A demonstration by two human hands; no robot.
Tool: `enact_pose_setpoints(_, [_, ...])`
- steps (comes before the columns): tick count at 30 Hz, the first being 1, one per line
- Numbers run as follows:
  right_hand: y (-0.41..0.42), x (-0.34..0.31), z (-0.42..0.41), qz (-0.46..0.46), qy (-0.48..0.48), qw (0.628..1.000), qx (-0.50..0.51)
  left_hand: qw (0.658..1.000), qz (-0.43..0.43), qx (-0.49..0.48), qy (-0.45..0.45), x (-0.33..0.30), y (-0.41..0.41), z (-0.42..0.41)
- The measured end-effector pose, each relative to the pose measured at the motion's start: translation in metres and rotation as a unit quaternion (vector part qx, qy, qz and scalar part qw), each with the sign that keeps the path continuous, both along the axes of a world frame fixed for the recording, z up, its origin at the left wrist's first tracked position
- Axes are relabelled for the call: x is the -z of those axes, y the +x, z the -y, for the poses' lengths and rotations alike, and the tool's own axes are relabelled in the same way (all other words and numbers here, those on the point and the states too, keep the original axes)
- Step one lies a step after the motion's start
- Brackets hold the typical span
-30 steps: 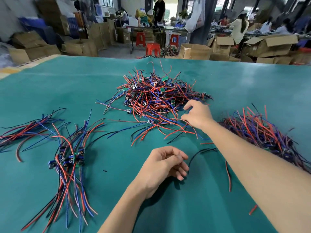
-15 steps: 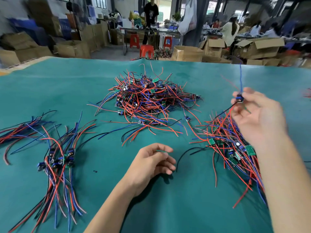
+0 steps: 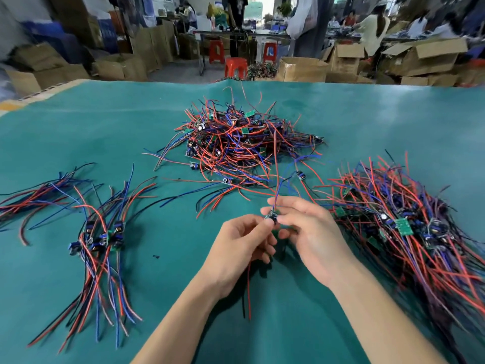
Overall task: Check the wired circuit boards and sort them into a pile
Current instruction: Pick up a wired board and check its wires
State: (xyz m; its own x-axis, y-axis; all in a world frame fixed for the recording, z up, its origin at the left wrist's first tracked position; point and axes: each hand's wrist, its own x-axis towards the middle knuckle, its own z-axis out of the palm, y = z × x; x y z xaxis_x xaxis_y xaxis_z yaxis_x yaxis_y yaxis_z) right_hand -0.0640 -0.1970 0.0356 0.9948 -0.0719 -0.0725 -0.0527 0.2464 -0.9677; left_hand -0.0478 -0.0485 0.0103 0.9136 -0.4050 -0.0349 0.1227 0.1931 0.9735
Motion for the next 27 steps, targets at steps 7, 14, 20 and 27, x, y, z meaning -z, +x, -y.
enact_pose_setpoints(7, [0.0, 0.004, 0.003, 0.0, 0.005, 1.0, -0.015, 0.998, 0.043, 0.009, 0.055, -0.005, -0.006, 0.0])
enact_pose_setpoints(14, [0.0, 0.01, 0.009, 0.01, -0.048, 0.996, -0.07, 0.991, 0.081, 0.036, 0.096, -0.008, -0.009, -0.001])
enact_pose_setpoints(20, [0.0, 0.009, 0.018, 0.004, -0.109, 0.994, 0.009, 0.992, 0.076, 0.052, 0.092, -0.011, -0.008, -0.002])
enact_pose_setpoints(27, [0.009, 0.01, 0.033, 0.046, -0.183, 0.958, 0.215, 0.987, 0.068, 0.083, 0.119, -0.012, -0.009, -0.003])
